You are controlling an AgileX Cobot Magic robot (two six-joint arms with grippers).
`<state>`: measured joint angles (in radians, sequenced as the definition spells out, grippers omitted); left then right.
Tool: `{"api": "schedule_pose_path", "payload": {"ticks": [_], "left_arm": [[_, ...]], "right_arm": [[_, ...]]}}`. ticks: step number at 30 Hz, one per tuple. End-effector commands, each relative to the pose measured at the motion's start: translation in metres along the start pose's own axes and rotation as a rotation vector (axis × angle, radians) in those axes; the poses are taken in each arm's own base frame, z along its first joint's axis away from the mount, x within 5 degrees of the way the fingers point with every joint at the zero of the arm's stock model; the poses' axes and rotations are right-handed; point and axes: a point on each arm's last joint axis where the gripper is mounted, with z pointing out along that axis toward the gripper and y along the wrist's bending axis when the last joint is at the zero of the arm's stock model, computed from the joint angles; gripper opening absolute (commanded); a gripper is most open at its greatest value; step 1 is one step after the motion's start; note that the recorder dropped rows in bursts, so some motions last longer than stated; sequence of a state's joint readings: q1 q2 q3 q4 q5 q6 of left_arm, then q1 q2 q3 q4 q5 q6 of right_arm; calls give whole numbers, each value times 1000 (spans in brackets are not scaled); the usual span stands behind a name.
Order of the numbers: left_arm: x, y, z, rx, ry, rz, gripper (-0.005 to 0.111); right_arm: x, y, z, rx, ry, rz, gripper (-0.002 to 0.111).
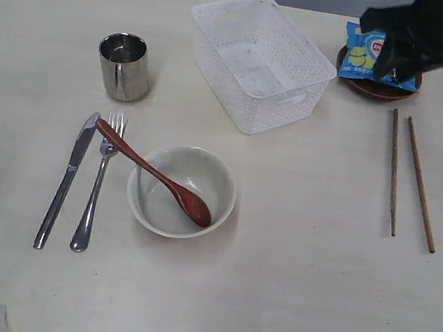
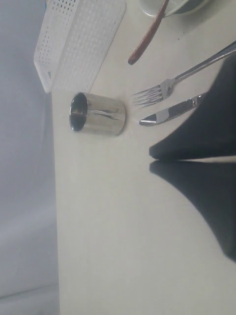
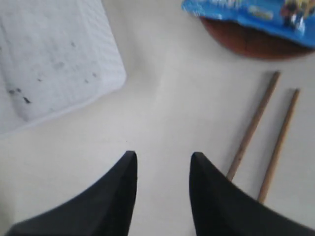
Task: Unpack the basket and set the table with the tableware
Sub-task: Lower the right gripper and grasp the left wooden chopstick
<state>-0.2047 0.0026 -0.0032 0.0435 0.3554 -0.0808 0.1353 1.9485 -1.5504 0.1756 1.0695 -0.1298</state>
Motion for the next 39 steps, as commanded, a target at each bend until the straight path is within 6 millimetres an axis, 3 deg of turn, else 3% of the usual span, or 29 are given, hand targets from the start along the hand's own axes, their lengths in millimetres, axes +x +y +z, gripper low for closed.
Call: {"api": "schedule_pose_path", "payload": {"ticks": [1,6,21,35,37,39], "left_arm": [[0,0,0,3,-10,6,0],[0,0,0,3,-10,6,0],[0,0,0,3,-10,6,0],[0,0,0,3,-10,6,0],[0,0,0,3,-10,6,0],[0,0,0,3,-10,6,0]], "right_arm": [[4,-16,51,31,171,67,34],[10,-36,83,171,264,114,34],[5,-42,87,233,208,123,34],[15,-45,133,184,314,73,34],[14,-42,134,144,309,71,31],[14,-39,134,113,302,61,18]]}}
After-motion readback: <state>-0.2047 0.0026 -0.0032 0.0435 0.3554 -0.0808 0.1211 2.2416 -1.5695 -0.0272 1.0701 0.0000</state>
